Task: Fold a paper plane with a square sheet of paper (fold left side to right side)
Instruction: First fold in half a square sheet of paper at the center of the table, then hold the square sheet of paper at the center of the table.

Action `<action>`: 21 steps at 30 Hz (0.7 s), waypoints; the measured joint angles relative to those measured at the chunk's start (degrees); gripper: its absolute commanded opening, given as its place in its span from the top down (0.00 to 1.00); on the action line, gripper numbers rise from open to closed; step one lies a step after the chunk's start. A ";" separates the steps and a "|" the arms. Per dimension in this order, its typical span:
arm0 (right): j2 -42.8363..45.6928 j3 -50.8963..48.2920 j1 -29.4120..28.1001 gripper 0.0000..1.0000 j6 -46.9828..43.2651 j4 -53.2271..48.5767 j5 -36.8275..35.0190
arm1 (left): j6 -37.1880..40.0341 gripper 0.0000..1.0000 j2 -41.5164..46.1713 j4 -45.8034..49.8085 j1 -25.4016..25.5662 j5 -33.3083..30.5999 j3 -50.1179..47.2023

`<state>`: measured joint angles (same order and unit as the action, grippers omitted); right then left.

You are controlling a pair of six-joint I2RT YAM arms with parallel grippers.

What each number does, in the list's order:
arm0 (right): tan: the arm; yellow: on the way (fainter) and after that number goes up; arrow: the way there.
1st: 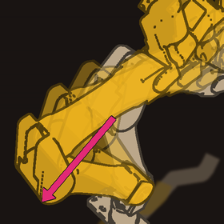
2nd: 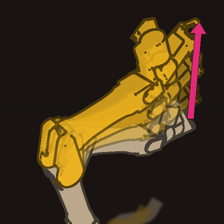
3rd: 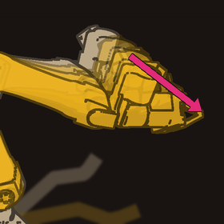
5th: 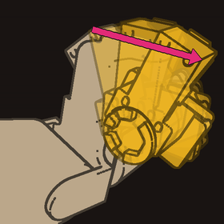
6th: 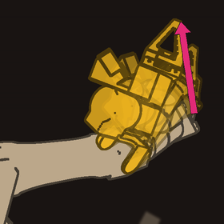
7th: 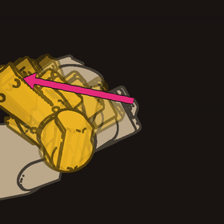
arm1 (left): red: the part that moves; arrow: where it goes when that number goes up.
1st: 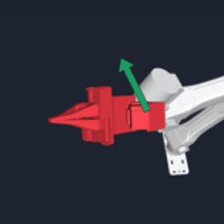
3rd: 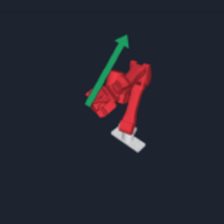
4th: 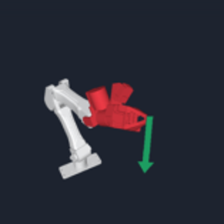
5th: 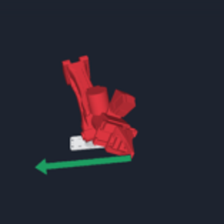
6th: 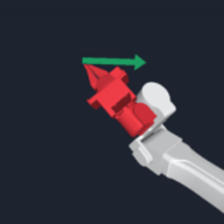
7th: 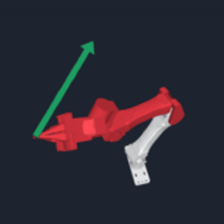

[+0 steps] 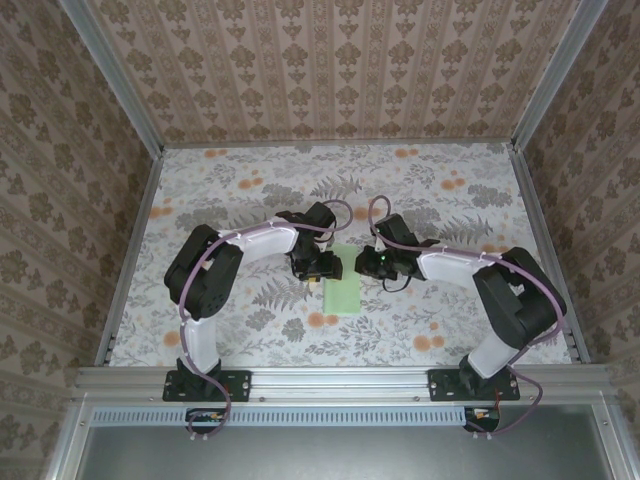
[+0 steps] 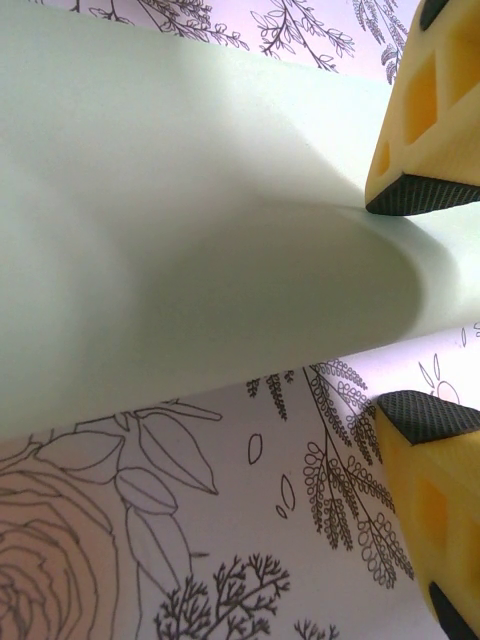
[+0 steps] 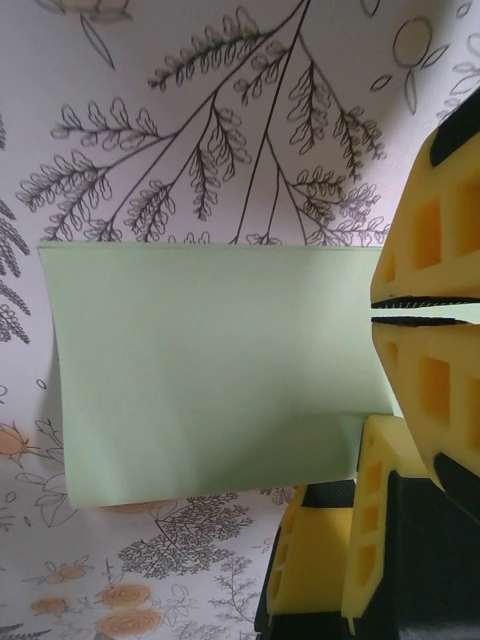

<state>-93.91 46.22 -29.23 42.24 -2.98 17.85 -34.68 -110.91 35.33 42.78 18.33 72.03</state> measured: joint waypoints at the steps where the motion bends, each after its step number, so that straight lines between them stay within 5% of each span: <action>1: -0.59 0.28 -0.13 0.86 0.00 -0.02 0.17 | 0.00 0.45 0.00 0.02 0.00 0.00 0.00; 21: -5.77 4.09 -1.05 0.86 -0.02 -5.88 0.42 | 0.00 0.44 0.17 0.02 0.00 -0.11 0.00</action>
<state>-99.68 50.30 -30.28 42.22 -8.86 18.26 -34.68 -110.74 35.35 42.78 18.22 72.03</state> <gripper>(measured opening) 0.138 0.553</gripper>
